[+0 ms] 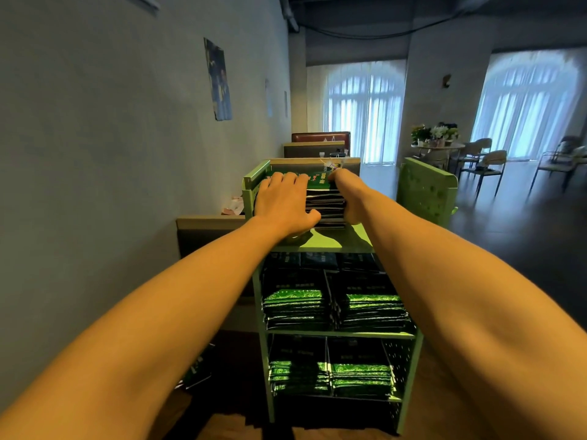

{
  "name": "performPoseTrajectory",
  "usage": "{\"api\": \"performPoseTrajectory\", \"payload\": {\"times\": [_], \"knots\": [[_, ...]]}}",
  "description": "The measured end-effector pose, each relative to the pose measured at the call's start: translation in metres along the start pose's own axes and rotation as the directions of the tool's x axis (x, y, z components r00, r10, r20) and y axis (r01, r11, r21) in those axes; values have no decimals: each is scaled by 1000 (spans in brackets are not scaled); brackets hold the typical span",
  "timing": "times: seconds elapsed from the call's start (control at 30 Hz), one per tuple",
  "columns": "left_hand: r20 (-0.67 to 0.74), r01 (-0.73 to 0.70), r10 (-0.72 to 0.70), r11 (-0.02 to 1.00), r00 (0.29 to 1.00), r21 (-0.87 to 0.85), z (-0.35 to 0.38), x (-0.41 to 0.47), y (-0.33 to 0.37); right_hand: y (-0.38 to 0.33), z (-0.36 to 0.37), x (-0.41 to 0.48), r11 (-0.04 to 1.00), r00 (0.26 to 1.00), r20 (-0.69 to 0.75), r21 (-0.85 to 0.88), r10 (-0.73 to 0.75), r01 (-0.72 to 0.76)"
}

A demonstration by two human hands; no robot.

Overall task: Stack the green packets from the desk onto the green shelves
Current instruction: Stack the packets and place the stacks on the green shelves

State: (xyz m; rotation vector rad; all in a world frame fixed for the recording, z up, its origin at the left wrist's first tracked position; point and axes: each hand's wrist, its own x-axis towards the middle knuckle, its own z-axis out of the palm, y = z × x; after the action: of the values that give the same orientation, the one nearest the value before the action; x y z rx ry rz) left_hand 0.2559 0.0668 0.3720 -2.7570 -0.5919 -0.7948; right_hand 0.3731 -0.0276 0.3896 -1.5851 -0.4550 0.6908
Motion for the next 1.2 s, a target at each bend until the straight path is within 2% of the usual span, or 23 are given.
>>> {"api": "performPoseTrajectory", "payload": {"times": [0.27,0.5,0.73,0.87,1.03,1.1,1.2], "knots": [[16,5,-4,997,1000,-71,4,0,1,-1,4,2,989,999,-34,-148,-24,18],[-13,61,-65,981,998,-184,1,-1,5,0,4,-4,998,1000,18,-63,-12,14],[-21,69,-75,973,997,-218,3,1,3,2,7,-7,997,1000,-1,-68,-22,22],[-16,69,-75,974,997,-218,-2,1,6,1,9,-12,988,971,-183,-47,-152,145],[-94,34,-58,969,994,-243,-11,-5,10,12,-1,-17,949,864,-395,-103,-313,297],[-228,-35,-48,938,973,-346,-14,-11,12,17,0,-24,933,814,-458,-153,-358,324],[-391,-158,-130,766,911,-623,-22,-29,20,23,9,-42,912,770,-492,-170,-406,373]]}}
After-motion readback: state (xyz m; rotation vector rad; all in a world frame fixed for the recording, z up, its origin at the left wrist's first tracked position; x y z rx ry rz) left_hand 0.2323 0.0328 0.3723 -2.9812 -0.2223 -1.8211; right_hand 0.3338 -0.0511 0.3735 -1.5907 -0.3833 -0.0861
